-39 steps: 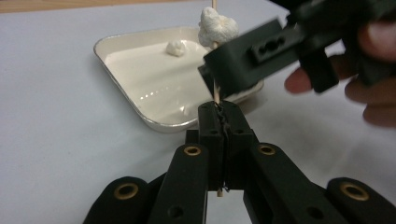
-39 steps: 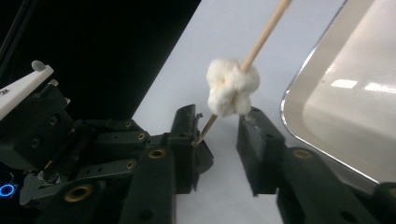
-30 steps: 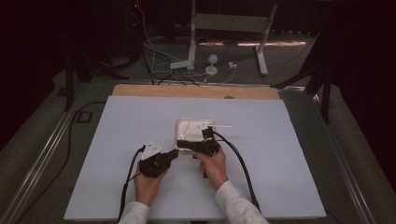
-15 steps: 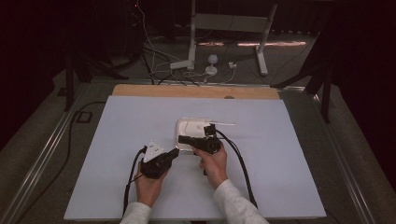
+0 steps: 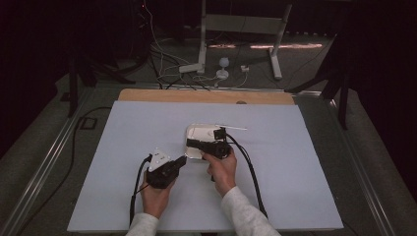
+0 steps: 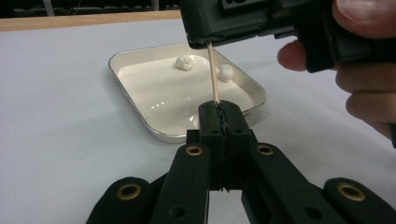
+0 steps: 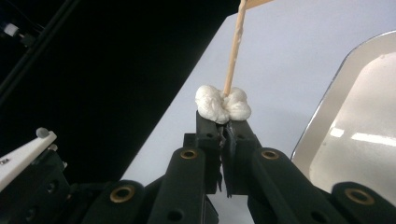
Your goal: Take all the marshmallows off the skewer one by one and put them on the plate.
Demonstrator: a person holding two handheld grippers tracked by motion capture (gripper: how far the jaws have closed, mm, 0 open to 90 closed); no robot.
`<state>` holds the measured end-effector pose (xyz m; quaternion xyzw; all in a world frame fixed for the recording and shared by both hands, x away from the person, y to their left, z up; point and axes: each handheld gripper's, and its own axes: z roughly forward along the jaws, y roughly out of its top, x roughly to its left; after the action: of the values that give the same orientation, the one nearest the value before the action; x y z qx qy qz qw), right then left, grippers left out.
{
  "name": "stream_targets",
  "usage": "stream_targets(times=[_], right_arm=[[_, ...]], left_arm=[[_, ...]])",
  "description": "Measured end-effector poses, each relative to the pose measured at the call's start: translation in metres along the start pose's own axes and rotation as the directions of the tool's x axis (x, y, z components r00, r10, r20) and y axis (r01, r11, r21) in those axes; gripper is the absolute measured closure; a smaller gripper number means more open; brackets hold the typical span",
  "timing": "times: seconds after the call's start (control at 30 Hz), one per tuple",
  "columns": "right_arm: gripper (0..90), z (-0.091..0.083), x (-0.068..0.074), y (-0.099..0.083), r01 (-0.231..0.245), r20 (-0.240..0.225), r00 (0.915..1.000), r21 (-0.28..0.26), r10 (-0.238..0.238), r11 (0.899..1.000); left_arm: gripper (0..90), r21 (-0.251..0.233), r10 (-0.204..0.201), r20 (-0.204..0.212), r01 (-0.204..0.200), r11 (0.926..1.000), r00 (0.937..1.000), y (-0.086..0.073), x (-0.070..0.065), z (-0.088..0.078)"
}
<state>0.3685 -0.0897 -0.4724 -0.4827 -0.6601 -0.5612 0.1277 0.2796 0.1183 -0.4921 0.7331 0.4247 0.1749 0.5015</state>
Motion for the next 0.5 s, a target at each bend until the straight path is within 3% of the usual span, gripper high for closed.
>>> stream_targets(times=[0.1, 0.13, 0.2, 0.3, 0.4, 0.5], right_arm=[[87.0, 0.0, -0.003, 0.002, -0.018, 0.005, 0.9998, -0.009, 0.018, 1.0], [87.0, -0.005, -0.006, 0.006, -0.03, 0.019, 0.9993, -0.039, 0.031, 0.999], [87.0, -0.007, -0.013, 0.011, -0.069, -0.008, 0.9976, -0.02, 0.069, 0.997], [86.7, -0.008, -0.01, 0.016, -0.032, 0.011, 0.9994, 0.019, 0.032, 0.999], [86.3, -0.006, -0.014, 0.018, -0.059, -0.01, 0.9982, 0.012, 0.059, 0.998], [86.1, -0.004, -0.014, 0.018, -0.056, -0.008, 0.9984, 0.017, 0.056, 0.998]], left_arm=[[90.0, 0.028, 0.02, 0.002, -0.02, 0.9994, 0.9998, -0.004, -0.002, 0.001], [90.0, 0.024, 0.015, 0.007, -0.015, 0.9996, 0.9999, -0.005, -0.003, 0.001], [90.0, 0.04, 0.03, 0.008, -0.031, 0.9987, 0.9995, -0.005, -0.004, 0.001], [90.0, 0.033, 0.017, 0.011, -0.017, 0.9993, 0.9998, -0.005, -0.004, 0.0], [90.0, 0.038, 0.017, 0.003, -0.017, 0.9991, 0.9998, -0.004, -0.004, -0.001], [90.0, 0.042, 0.011, 0.009, -0.012, 0.999, 0.9999, -0.006, -0.003, -0.003]])
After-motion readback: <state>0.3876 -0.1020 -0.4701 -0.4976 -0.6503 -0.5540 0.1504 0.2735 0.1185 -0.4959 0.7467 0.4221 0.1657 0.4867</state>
